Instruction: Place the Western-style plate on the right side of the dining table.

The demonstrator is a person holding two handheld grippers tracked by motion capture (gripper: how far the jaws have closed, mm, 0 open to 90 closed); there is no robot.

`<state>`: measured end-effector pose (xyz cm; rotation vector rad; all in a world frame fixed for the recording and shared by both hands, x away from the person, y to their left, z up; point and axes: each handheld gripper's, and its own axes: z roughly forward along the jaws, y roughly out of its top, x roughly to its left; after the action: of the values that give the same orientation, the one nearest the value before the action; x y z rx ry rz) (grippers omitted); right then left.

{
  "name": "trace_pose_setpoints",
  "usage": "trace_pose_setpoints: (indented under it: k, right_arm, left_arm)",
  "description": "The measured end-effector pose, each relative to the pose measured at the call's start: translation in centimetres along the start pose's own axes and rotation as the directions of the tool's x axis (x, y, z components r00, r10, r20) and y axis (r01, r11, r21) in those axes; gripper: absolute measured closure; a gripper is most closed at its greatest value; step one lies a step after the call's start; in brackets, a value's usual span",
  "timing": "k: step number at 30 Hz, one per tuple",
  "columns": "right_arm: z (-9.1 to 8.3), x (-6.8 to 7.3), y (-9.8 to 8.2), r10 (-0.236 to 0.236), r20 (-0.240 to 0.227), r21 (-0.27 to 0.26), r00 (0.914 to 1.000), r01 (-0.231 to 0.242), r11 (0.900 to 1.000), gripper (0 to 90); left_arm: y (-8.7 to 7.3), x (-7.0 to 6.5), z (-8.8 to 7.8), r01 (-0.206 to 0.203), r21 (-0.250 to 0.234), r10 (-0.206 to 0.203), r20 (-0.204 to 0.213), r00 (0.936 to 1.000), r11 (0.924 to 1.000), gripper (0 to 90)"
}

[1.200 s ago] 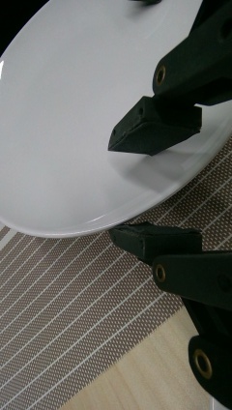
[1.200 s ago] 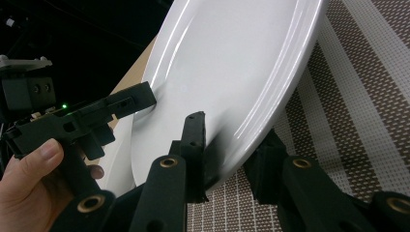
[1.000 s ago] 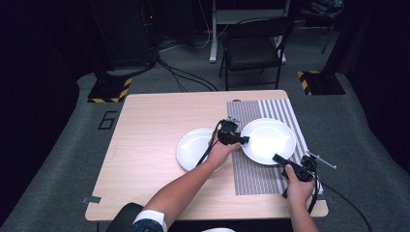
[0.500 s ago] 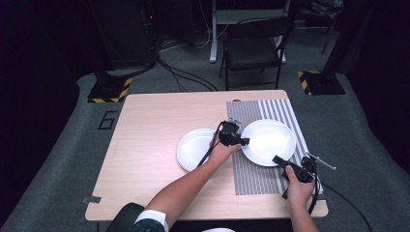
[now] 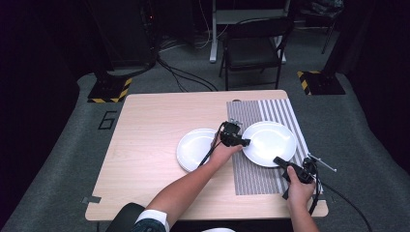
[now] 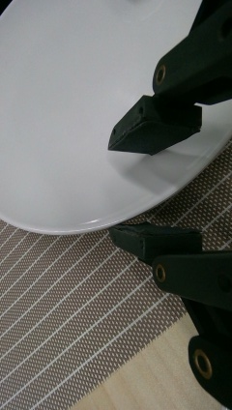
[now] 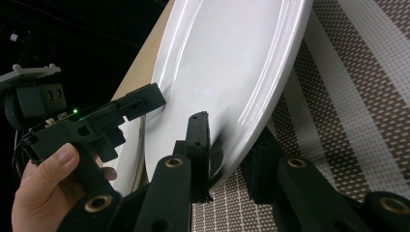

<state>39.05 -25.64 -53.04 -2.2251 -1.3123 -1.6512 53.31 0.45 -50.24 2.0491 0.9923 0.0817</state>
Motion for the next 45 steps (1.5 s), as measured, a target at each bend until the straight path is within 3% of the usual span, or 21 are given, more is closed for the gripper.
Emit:
trace_pose_setpoints:
  k: [5, 6, 30, 32, 33, 35, 40, 41, 44, 45]
  right_arm:
    - [0.01, -0.19, 0.04, 0.005, -0.004, -0.001, 1.0, -0.005, 1.0, 75.8]
    - [-0.06, -0.08, 0.04, 0.03, -0.005, 0.008, 0.9995, -0.03, 1.0, 75.9]
    - [0.07, -0.54, 0.11, 0.032, 0.009, 0.013, 0.9994, -0.032, 0.999, 75.8]
    - [0.04, -0.43, 0.12, 0.057, 0.015, 0.022, 0.9982, -0.058, 0.998, 75.8]
    - [0.13, -0.65, 0.14, 0.03, 0.013, 0.013, 0.9995, -0.031, 0.999, 75.8]
    - [0.11, -0.51, 0.13, 0.062, 0.016, 0.021, 0.998, -0.062, 0.998, 75.6]
    - [0.18, -0.58, 0.09, 0.055, 0.026, 0.022, 0.9982, -0.055, 0.998, 75.2]
    - [0.19, -0.58, 0.09, 0.053, 0.028, 0.022, 0.9982, -0.054, 0.998, 75.1]
    - [0.23, -0.6, 0.09, 0.051, 0.039, 0.023, 0.998, -0.052, 0.998, 74.5]
    - [0.28, -0.76, 0.11, 0.03, 0.042, 0.017, 0.9987, -0.031, 0.999, 74.4]
  left_arm:
    - [-0.01, -0.05, 0.3, 0.012, 0.01, -0.012, -0.004, 0.9999, 0.9999, 54.3]
    - [-0.01, -0.09, 0.37, 0.013, 0.008, -0.012, -0.004, 0.9999, 0.9999, 54.3]
    - [0.0, -0.36, 0.83, 0.02, 0.027, -0.02, -0.024, 0.9995, 0.9994, 53.7]
    - [-0.02, -0.35, 0.87, 0.019, 0.033, -0.019, -0.025, 0.9995, 0.9993, 53.5]
    - [-0.01, -0.36, 0.87, 0.018, 0.033, -0.017, -0.025, 0.9995, 0.9993, 53.5]
    - [-0.01, -0.42, 0.88, 0.019, 0.032, -0.018, -0.028, 0.9994, 0.9993, 53.6]
    - [0.0, -0.47, 0.93, 0.017, 0.036, -0.016, -0.034, 0.9993, 0.9992, 53.4]
    - [0.02, -0.38, 0.89, 0.002, 0.044, 0.0, -0.035, 0.9994, 0.999, 53.3]
    - [-0.03, -0.53, 0.96, 0.019, 0.047, -0.017, -0.033, 0.9993, 0.9987, 53.0]
    - [-0.03, -0.53, 0.96, 0.016, 0.049, -0.014, -0.034, 0.9993, 0.9987, 52.9]
